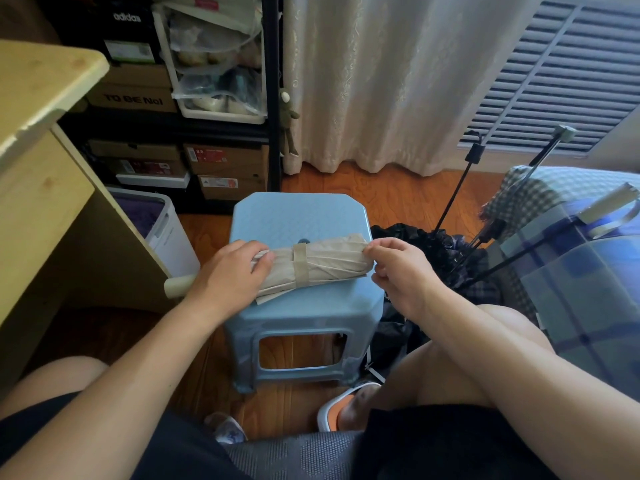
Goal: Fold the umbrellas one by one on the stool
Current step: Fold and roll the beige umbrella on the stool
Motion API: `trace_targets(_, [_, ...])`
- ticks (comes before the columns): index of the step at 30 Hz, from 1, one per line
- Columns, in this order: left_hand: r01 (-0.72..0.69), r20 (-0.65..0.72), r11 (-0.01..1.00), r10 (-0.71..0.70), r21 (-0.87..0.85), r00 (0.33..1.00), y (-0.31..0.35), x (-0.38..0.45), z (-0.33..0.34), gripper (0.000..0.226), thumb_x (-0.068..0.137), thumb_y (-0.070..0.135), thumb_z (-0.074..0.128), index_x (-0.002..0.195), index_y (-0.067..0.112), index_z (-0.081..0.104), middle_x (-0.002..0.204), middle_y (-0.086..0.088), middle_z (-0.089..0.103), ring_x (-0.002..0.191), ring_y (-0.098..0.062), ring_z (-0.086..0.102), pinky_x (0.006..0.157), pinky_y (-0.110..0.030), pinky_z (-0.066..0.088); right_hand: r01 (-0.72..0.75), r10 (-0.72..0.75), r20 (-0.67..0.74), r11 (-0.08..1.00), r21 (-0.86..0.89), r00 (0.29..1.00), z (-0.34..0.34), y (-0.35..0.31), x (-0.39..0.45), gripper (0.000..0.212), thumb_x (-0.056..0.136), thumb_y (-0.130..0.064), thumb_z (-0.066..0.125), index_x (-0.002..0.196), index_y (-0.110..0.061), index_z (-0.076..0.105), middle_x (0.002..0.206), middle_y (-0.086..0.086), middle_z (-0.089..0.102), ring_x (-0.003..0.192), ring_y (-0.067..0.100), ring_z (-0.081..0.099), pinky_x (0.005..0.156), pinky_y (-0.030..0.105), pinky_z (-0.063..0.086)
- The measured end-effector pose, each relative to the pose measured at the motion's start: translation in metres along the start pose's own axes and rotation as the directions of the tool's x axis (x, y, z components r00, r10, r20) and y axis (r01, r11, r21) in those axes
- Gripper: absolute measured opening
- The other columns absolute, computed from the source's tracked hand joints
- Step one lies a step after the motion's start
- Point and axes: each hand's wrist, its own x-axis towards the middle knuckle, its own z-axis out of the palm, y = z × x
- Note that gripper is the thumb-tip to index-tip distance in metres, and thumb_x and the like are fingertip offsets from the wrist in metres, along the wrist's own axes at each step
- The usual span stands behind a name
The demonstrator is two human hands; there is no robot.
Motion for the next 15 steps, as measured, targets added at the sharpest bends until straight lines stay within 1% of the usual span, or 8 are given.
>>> trace_targets(3, [-0.001, 0.002, 1.0, 0.0, 0.011, 1.0, 0.0, 0.0, 0.0, 0.034, 0.105, 0.04, 0.047, 0.124, 0.02, 0.067, 0.119, -0.002, 0.065, 0.107, -0.018, 0.057, 0.084, -0.03, 0.038, 0.039, -0.043, -0.042, 0.996, -0.085, 0.998, 0.001, 0.001, 0.003, 0.008, 0.092, -0.013, 0.073, 0.098, -0.007, 0.076, 0.085, 0.002, 0.067, 0.071, 0.012, 0.052, 0.069, 0.029, 0.047])
trace_targets(6, [-0.011, 0.01, 1.0, 0.011, 0.02, 1.0, 0.0, 0.0, 0.0, 0.034, 0.105, 0.04, 0.047, 0.123, 0.02, 0.067, 0.119, -0.003, 0.065, 0.108, -0.02, 0.058, 0.084, -0.031, 0.039, 0.017, -0.026, -0.1, 0.996, -0.091, 0.995, 0.0, -0.002, 0.012, 0.01, 0.093, -0.01, 0.068, 0.098, -0.004, 0.075, 0.077, 0.002, 0.059, 0.07, 0.015, 0.048, 0.068, 0.03, 0.047])
trace_targets(8, [-0.014, 0.011, 1.0, 0.014, 0.014, 1.0, 0.0, 0.0, 0.0, 0.033, 0.105, 0.039, 0.047, 0.121, 0.019, 0.067, 0.118, -0.003, 0.065, 0.107, -0.021, 0.058, 0.085, -0.032, 0.04, 0.001, -0.014, -0.158, 0.996, -0.086, 0.987, -0.002, -0.007, 0.02, 0.01, 0.095, -0.01, 0.063, 0.09, -0.004, 0.07, 0.069, 0.0, 0.052, 0.066, 0.016, 0.044, 0.069, 0.033, 0.046])
trace_targets(10, [-0.002, 0.014, 1.0, 0.002, 0.005, 1.0, -0.001, 0.002, -0.001, 0.033, 0.105, 0.039, 0.047, 0.121, 0.019, 0.068, 0.117, -0.004, 0.066, 0.107, -0.021, 0.058, 0.085, -0.033, 0.041, 0.052, -0.078, -0.205, 0.99, -0.13, 0.976, -0.005, -0.011, 0.024, 0.013, 0.097, -0.014, 0.062, 0.086, -0.009, 0.067, 0.066, -0.003, 0.052, 0.064, 0.015, 0.043, 0.069, 0.034, 0.045])
trace_targets(11, [0.002, 0.016, 1.0, -0.002, 0.005, 1.0, -0.001, 0.003, -0.002, 0.033, 0.105, 0.039, 0.047, 0.12, 0.019, 0.068, 0.118, -0.004, 0.066, 0.106, -0.02, 0.057, 0.085, -0.033, 0.041, 0.111, -0.144, -0.2, 0.98, -0.167, 0.969, -0.006, -0.013, 0.024, 0.012, 0.099, -0.018, 0.061, 0.09, -0.012, 0.068, 0.07, -0.003, 0.055, 0.066, 0.015, 0.046, 0.069, 0.033, 0.046])
trace_targets(12, [0.004, 0.017, 1.0, -0.004, 0.005, 1.0, -0.001, 0.005, -0.002, 0.033, 0.105, 0.04, 0.047, 0.12, 0.019, 0.068, 0.117, -0.003, 0.066, 0.104, -0.018, 0.056, 0.084, -0.033, 0.04, 0.193, -0.228, -0.16, 0.959, -0.209, 0.96, -0.007, -0.015, 0.023, 0.011, 0.1, -0.022, 0.062, 0.096, -0.015, 0.07, 0.075, -0.005, 0.058, 0.07, 0.014, 0.05, 0.07, 0.03, 0.048])
trace_targets(13, [0.007, 0.022, 1.0, -0.007, 0.007, 1.0, -0.001, 0.006, -0.003, 0.034, 0.105, 0.04, 0.047, 0.12, 0.019, 0.068, 0.117, -0.003, 0.066, 0.101, -0.016, 0.054, 0.084, -0.032, 0.039, 0.284, -0.317, -0.084, 0.919, -0.273, 0.945, -0.008, -0.015, 0.022, 0.011, 0.1, -0.024, 0.063, 0.101, -0.017, 0.071, 0.08, -0.006, 0.059, 0.072, 0.012, 0.053, 0.07, 0.027, 0.048])
trace_targets(15, [0.013, 0.026, 1.0, -0.013, 0.009, 1.0, -0.001, 0.009, -0.003, 0.033, 0.105, 0.04, 0.046, 0.119, 0.02, 0.069, 0.115, -0.002, 0.066, 0.099, -0.012, 0.05, 0.083, -0.032, 0.038, 0.435, -0.428, 0.132, 0.763, -0.478, 0.894, -0.007, -0.012, 0.02, 0.01, 0.098, -0.027, 0.069, 0.103, -0.02, 0.074, 0.087, -0.008, 0.056, 0.074, 0.008, 0.052, 0.068, 0.022, 0.045])
